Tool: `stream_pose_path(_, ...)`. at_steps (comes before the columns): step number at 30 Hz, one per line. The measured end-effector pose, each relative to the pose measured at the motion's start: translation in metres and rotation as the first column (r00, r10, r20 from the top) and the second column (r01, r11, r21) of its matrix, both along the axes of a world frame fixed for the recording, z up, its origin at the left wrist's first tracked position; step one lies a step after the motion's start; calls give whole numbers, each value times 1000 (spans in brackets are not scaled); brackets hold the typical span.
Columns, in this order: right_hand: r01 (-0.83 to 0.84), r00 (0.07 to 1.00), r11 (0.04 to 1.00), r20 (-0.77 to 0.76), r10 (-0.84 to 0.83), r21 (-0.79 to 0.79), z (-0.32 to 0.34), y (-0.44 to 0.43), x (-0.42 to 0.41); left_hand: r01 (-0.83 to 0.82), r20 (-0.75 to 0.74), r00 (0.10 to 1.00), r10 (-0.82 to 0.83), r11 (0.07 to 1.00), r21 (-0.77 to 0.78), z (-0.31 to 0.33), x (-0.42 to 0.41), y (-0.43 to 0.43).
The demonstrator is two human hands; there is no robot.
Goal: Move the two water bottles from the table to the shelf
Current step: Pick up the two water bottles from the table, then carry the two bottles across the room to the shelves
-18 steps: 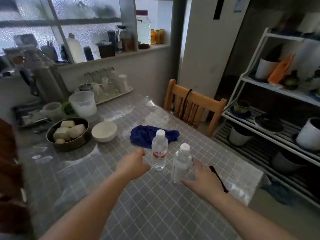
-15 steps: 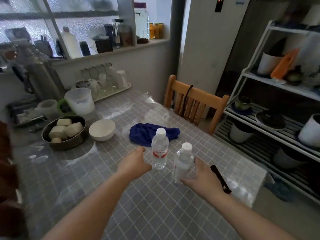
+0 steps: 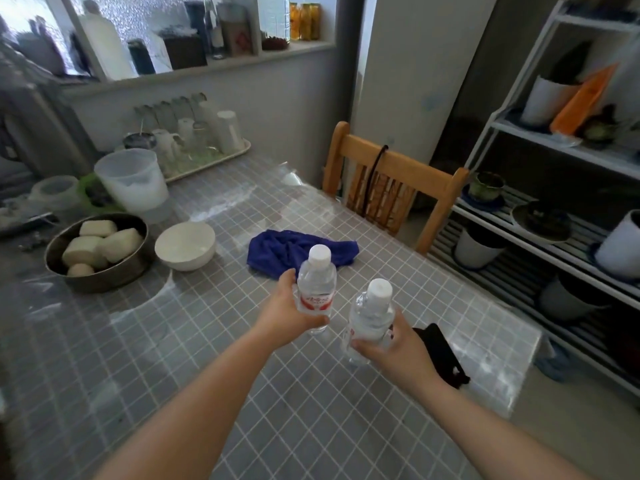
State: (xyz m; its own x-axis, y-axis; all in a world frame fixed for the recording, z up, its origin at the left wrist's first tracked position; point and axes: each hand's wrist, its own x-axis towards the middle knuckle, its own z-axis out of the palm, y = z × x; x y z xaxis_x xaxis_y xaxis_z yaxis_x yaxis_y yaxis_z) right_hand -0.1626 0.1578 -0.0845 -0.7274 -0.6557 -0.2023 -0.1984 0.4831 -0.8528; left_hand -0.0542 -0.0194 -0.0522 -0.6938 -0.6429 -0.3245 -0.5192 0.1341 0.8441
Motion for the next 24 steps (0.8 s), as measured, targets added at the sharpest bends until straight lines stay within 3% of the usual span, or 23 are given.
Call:
stream_pose_path(6, -17, 989, 999, 145, 21, -29, -4, -1, -9, 8, -47, 999, -9, 1000, -22, -5, -7, 6)
stream_pose_path(15, 90, 965, 993, 254, -69, -72, 0, 2, -1, -37, -43, 998, 34, 997, -66, -3, -1, 12)
stream_pose_path(24, 204, 940, 965, 309, -146, -164, 70, 40, 1, -92, -81, 991, 103, 988, 128, 46, 22, 30)
